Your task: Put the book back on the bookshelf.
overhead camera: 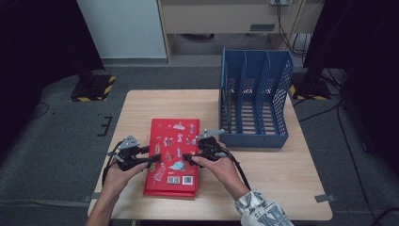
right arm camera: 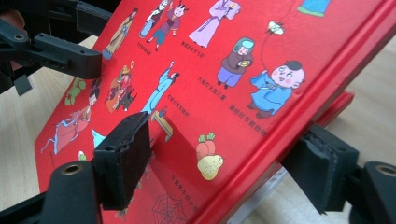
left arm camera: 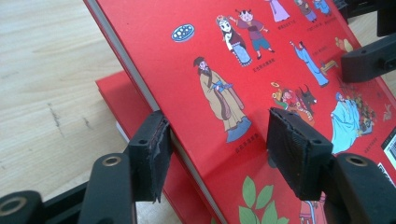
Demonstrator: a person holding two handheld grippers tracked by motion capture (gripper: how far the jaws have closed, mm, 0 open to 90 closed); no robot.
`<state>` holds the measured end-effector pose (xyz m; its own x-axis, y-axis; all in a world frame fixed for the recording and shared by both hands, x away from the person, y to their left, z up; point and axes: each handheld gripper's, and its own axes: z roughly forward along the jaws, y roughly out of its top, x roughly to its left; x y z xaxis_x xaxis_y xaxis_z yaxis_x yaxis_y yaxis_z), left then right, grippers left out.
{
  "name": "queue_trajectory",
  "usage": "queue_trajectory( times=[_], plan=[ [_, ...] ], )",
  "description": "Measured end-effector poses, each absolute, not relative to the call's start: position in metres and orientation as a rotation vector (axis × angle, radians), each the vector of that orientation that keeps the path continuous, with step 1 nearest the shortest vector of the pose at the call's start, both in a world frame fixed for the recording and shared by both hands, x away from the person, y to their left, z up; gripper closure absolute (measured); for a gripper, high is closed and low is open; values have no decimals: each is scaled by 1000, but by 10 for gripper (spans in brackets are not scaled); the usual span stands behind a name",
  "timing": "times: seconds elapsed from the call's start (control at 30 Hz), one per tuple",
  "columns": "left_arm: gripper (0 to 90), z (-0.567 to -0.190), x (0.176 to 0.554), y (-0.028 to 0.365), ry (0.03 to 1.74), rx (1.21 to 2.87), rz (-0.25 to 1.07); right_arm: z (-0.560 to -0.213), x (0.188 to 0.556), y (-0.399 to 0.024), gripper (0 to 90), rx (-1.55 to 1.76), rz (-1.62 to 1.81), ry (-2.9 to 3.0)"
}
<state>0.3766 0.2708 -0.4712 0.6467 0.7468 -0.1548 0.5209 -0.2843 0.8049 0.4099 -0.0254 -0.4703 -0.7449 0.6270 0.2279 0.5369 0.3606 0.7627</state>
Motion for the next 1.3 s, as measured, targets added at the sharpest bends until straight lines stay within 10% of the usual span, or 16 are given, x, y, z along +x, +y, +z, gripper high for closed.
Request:
queue_trajectory(
  times=[1.3],
  plan=[
    [567,-422,404,271,973,1990,518,-415,447,-16,450,993,1303,2374]
  ],
)
